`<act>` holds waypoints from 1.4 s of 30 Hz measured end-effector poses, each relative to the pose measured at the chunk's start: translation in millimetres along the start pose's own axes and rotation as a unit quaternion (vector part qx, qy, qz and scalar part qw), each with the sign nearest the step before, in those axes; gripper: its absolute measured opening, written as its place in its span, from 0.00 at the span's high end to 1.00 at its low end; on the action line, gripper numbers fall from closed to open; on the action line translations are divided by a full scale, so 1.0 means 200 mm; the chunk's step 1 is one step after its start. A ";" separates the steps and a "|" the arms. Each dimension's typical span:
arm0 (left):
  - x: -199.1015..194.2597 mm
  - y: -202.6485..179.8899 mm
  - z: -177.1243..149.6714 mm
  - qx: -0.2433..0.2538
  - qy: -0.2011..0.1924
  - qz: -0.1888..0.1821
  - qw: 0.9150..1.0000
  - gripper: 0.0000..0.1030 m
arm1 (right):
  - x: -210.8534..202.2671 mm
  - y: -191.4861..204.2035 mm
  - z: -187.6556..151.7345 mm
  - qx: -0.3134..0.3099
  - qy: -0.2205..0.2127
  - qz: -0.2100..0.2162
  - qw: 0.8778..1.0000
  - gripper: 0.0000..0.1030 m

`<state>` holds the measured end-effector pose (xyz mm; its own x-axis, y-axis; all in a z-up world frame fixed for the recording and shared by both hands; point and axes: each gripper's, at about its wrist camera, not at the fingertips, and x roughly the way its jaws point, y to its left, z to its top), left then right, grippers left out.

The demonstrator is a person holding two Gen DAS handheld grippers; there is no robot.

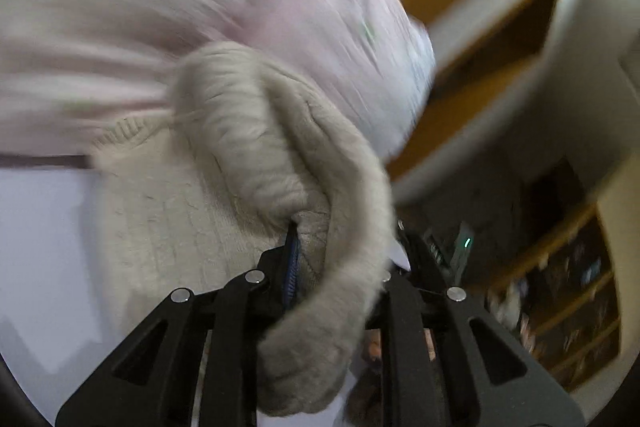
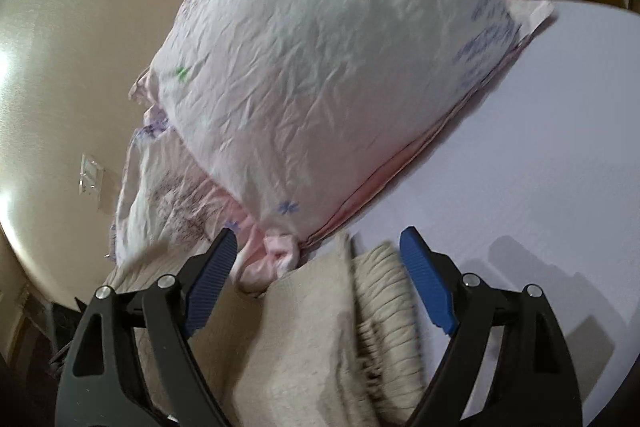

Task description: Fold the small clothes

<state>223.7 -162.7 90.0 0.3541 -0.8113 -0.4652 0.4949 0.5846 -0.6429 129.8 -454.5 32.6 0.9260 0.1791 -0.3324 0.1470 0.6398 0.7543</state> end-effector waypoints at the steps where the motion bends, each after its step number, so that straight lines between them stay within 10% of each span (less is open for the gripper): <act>1: 0.14 -0.04 -0.02 0.014 0.025 0.005 1.000 0.80 | 0.00 -0.01 0.01 0.000 0.002 -0.005 1.000 0.19; 4: 0.49 -0.13 -0.12 0.015 0.121 -0.037 0.992 0.80 | 0.00 -0.05 0.04 0.005 0.018 -0.015 1.000 0.16; 7: 0.40 -0.17 -0.13 0.042 0.097 -0.058 0.993 0.76 | 0.02 -0.10 0.06 0.020 0.047 -0.001 0.999 0.07; 11: 0.00 -0.02 -0.09 0.041 -0.036 0.050 0.997 0.34 | 0.13 -0.09 0.03 0.026 0.125 -0.002 0.992 0.06; 15: -0.03 0.28 -0.07 -0.018 -0.001 0.176 0.984 0.26 | 0.28 -0.06 -0.06 0.002 0.208 -0.038 0.977 0.06; 18: 0.09 0.43 -0.16 -0.053 0.059 0.178 0.981 0.26 | 0.31 -0.03 -0.10 -0.016 0.230 -0.035 0.972 0.05; 24: 0.25 0.43 -0.20 -0.060 0.058 0.157 0.984 0.16 | 0.32 0.02 -0.16 -0.041 0.239 -0.025 0.970 0.05; 27: 0.29 0.46 -0.21 -0.072 0.052 0.135 0.987 0.20 | 0.36 0.07 -0.23 -0.078 0.254 -0.034 0.964 0.47; 30: 0.25 0.44 -0.18 -0.058 0.053 0.134 0.988 0.52 | 0.34 0.09 -0.26 -0.071 0.246 -0.009 0.967 0.59; 35: -0.13 0.36 -0.16 0.016 0.019 0.150 0.988 0.61 | 0.35 0.26 -0.39 -0.067 0.266 0.092 0.957 0.61; 40: -0.25 0.43 -0.20 0.050 0.019 0.271 0.961 0.50 | 0.52 0.40 -0.57 -0.138 0.311 0.009 0.940 0.39; 42: -0.30 0.45 -0.24 0.037 -0.002 0.279 0.960 0.49 | 0.39 0.42 -0.51 -0.143 0.249 -0.003 0.958 0.37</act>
<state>208.5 -60.7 30.4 0.5839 -0.3718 -0.7217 0.2813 0.9266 -0.2497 179.6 -310.6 12.4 0.6335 0.4641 -0.6191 -0.0149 0.8073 0.5899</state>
